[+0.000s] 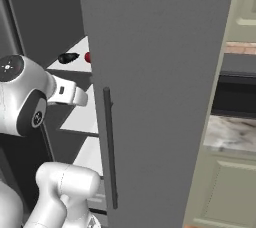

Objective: Take the tomato and eggplant out of the freezer and place them in the tupperware container on the counter. Then put the tupperware containing the vegetables back in the freezer.

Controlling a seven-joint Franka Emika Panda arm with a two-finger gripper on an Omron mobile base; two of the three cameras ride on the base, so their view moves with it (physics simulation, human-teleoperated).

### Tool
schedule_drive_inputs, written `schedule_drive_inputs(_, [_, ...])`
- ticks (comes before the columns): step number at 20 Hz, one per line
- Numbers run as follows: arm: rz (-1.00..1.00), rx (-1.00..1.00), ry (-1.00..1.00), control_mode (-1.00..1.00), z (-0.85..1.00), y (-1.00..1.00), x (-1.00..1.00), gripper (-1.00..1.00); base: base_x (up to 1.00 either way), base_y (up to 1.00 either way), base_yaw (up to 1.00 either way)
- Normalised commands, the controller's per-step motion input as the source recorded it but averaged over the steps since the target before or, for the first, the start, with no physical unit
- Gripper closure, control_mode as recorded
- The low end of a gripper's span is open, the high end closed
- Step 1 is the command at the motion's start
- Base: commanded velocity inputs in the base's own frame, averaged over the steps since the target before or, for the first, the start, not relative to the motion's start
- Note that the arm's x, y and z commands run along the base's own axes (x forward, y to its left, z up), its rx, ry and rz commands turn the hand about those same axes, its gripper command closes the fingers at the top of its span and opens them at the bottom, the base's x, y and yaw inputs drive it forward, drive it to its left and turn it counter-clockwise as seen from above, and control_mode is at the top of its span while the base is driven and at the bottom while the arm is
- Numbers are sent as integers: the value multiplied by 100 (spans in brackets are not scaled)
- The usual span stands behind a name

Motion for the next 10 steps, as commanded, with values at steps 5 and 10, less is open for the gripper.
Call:
schedule_drive_inputs(5, [0, 0, 0, 100, 0, 0, 0, -100, 24, 30, -1])
schedule_drive_inputs(10, [0, 1, 0, -100, 17, 3, 5, -100, 3, 4, 0])
